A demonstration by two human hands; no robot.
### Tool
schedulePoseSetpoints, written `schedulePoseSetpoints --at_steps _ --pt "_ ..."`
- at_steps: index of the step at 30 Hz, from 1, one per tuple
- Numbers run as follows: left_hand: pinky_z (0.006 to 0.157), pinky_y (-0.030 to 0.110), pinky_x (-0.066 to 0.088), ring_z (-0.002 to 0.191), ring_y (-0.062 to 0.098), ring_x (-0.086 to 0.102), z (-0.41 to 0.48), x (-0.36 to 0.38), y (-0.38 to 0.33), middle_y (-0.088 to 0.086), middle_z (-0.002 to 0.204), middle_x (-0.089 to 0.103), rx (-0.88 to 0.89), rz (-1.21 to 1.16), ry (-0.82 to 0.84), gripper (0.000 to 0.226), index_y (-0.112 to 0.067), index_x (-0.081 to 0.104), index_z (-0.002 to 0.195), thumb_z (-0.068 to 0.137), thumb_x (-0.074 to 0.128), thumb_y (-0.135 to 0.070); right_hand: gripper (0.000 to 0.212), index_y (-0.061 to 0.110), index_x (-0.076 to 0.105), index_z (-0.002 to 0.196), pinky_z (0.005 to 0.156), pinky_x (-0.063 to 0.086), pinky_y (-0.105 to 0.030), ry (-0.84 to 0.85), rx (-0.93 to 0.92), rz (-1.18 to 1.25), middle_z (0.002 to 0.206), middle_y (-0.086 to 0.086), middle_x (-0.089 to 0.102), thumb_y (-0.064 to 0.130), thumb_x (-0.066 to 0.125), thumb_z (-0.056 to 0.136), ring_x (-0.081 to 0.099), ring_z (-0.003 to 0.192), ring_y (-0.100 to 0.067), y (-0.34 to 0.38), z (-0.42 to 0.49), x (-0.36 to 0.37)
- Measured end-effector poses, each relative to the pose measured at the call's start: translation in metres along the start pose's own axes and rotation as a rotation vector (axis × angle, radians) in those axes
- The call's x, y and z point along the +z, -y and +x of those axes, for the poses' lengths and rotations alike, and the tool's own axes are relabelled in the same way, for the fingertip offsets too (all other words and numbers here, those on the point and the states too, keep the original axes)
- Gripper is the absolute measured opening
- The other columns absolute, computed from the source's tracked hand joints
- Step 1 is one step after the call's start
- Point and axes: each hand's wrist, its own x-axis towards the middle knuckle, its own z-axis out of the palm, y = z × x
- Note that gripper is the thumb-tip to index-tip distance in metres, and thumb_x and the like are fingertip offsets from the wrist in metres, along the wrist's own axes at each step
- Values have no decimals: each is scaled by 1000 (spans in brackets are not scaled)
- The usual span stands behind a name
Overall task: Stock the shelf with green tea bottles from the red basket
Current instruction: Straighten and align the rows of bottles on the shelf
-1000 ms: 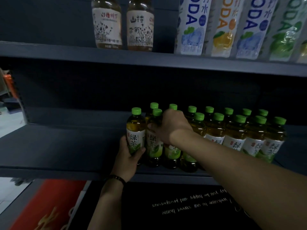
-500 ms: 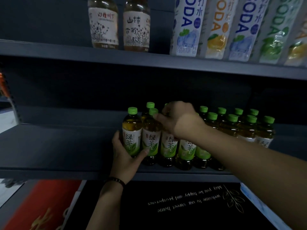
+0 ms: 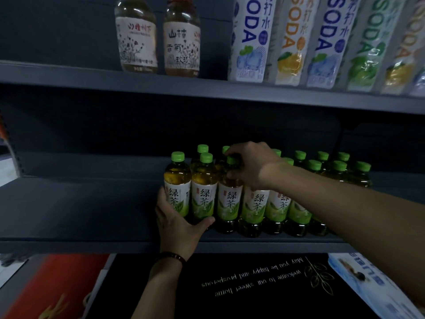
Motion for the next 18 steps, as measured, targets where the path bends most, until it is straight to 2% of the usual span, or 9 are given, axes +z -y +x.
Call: schedulePoseSetpoints --at_steps 1,4,8,10,12,13,15,16,18 --pt "119 58 39 149 23 33 0 1 0 -9 162 24 4 -1 -4 149 -43 4 159 49 103 -33 64 28 55 150 74 49 -26 -2 18 20 137 -9 66 34 80 92 65 84 -17 0 3 0" --pt "119 61 38 148 26 32 -3 3 -3 -3 160 24 19 18 -40 151 -42 4 160 47 104 -32 67 26 57 148 78 49 -27 -18 34 22 136 -9 66 37 84 88 69 110 -25 -1 9 2" --pt "120 69 25 152 36 22 -10 10 -13 8 166 17 18 148 -150 151 -37 6 161 45 104 -39 69 28 54 151 84 52 -29 9 6 4 142 -8 63 39 82 89 66 121 -27 0 10 -1" --pt "113 67 31 145 41 30 -17 14 -16 16 160 28 187 249 -292 126 -23 28 153 52 102 -38 68 30 53 152 91 56 -31 -23 -40 20 139 -6 65 39 81 90 66 122 -26 -3 1 -12" --pt "99 59 42 127 38 47 -28 24 -20 15 139 50 488 316 -360 80 -17 50 129 65 94 -33 55 31 61 141 85 61 -34 -179 -115 31 124 -2 73 40 80 90 71 106 -21 -15 -12 -24" --pt "93 55 47 118 33 52 -35 31 -22 11 127 57 608 318 -281 57 -18 57 117 73 89 -33 49 32 64 134 80 62 -35 -246 -120 17 118 1 74 43 80 89 71 97 -19 -24 -18 -29" --pt "83 47 55 104 23 59 -52 51 -27 -1 111 60 742 317 52 24 -24 62 105 87 75 -36 53 35 65 128 77 62 -39 -239 -77 -61 115 4 74 56 78 82 70 92 -19 -41 -27 -33" --pt "81 44 57 101 19 60 -62 61 -31 -6 110 59 748 314 218 18 -28 62 106 92 68 -38 62 37 63 132 80 63 -41 -177 -39 -110 117 2 73 62 78 78 71 97 -21 -48 -29 -31" --pt "86 40 57 106 16 61 -78 78 -40 -11 117 57 677 327 443 20 -34 59 116 98 58 -41 81 39 54 145 86 63 -42 -48 47 -150 125 0 72 67 80 74 71 107 -24 -59 -32 -25"
